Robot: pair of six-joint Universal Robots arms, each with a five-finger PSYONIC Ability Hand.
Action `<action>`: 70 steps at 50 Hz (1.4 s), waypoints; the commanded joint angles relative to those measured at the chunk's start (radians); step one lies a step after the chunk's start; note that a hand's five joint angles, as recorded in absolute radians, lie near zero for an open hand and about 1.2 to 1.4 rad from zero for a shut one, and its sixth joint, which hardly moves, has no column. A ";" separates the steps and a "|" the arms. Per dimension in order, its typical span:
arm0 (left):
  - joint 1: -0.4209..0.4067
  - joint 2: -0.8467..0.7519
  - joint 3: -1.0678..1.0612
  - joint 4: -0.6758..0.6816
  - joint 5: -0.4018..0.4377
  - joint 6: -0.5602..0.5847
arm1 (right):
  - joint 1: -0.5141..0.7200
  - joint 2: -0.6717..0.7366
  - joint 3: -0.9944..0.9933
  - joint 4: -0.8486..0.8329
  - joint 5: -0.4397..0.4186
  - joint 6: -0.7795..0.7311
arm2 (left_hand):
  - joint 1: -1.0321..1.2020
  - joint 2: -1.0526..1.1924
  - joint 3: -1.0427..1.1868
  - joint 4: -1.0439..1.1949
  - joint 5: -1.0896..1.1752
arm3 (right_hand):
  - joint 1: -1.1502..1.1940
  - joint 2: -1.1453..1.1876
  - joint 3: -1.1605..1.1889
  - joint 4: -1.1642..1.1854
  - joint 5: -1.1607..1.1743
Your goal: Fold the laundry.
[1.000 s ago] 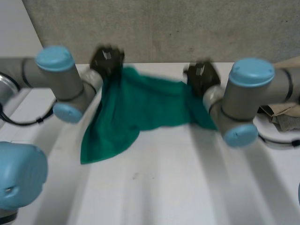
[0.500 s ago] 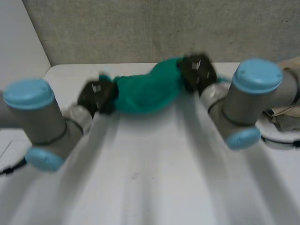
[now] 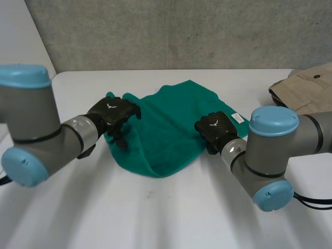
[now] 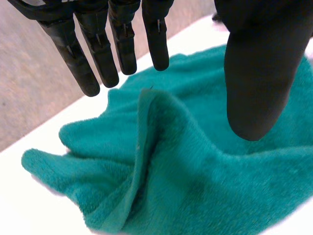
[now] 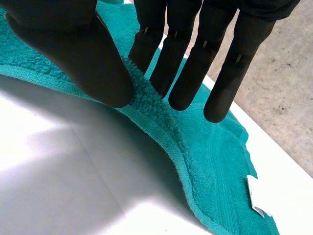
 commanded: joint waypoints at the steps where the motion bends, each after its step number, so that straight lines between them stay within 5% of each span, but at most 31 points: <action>1: 0.007 -0.177 0.208 -0.190 -0.030 0.111 | -0.002 -0.001 0.015 0.000 -0.001 -0.013 | 0.008 0.009 -0.002 0.020 0.026 | 0.263 0.220 0.202 0.195 0.219; 8: 0.000 -0.224 0.215 -0.166 -0.070 0.193 | -0.018 -0.009 0.022 0.001 -0.004 -0.019 | -0.007 -0.006 -0.017 0.006 0.011 | 0.263 0.220 0.202 0.195 0.219; 12: -0.003 -0.247 0.217 -0.101 -0.076 0.202 | -0.018 -0.009 0.022 0.001 -0.007 -0.019 | 0.414 0.415 0.405 0.427 0.433 | 0.263 0.220 0.202 0.195 0.219; 14: -0.006 -0.247 0.214 -0.090 -0.080 0.199 | -0.018 -0.009 0.019 0.004 -0.005 -0.019 | 0.890 0.891 0.880 0.903 0.908 | 0.263 0.220 0.202 0.195 0.219; 19: -0.005 -0.171 0.160 -0.106 -0.113 0.188 | -0.027 -0.012 0.002 0.023 -0.007 -0.012 | 0.944 0.945 0.934 0.957 0.962 | 0.222 0.179 0.161 0.154 0.178; 24: 0.003 -0.021 0.065 -0.032 -0.117 0.122 | -0.041 -0.009 -0.059 0.108 -0.019 0.047 | 0.944 0.945 0.934 0.957 0.962 | -0.880 -0.923 -0.941 -0.948 -0.924; 28: 0.010 0.073 0.038 -0.003 -0.114 0.027 | -0.082 -0.012 -0.116 0.220 -0.022 0.145 | 0.944 0.945 0.934 0.957 0.962 | -0.958 -1.002 -1.020 -1.027 -1.003; 37: 0.015 0.220 0.057 -0.017 -0.062 -0.148 | -0.102 -0.085 -0.049 0.372 -0.085 0.364 | 0.944 0.945 0.934 0.957 0.962 | -0.958 -1.002 -1.020 -1.027 -1.003; 45: 0.000 0.306 0.133 -0.063 -0.059 -0.251 | 0.005 -0.133 0.085 0.156 -0.059 0.599 | 0.944 0.945 0.934 0.957 0.962 | -0.958 -1.002 -1.020 -1.027 -1.003; 53: -0.023 0.375 0.226 -0.072 -0.061 -0.353 | 0.091 -0.009 0.024 -0.036 0.166 0.717 | 0.944 0.945 0.934 0.957 0.962 | -0.958 -1.002 -1.020 -1.027 -1.003; 60: -0.022 0.421 0.271 -0.084 -0.070 -0.393 | 0.094 0.111 -0.121 -0.007 0.347 0.722 | 0.944 0.945 0.934 0.957 0.962 | -0.958 -1.002 -1.020 -1.027 -1.003; 63: -0.016 0.444 0.268 -0.086 -0.071 -0.412 | 0.084 0.148 -0.169 -0.002 0.381 0.716 | 0.944 0.945 0.934 0.957 0.962 | -0.698 -0.742 -0.760 -0.767 -0.743; 66: 0.000 0.478 0.254 -0.084 -0.073 -0.442 | 0.042 0.169 -0.211 -0.008 0.406 0.705 | 0.944 0.945 0.934 0.957 0.962 | 0.231 0.187 0.169 0.162 0.186; 70: 0.046 0.523 0.226 -0.080 -0.068 -0.482 | -0.031 0.145 -0.215 -0.028 0.360 0.659 | 0.944 0.945 0.934 0.957 0.962 | 0.263 0.220 0.202 0.195 0.219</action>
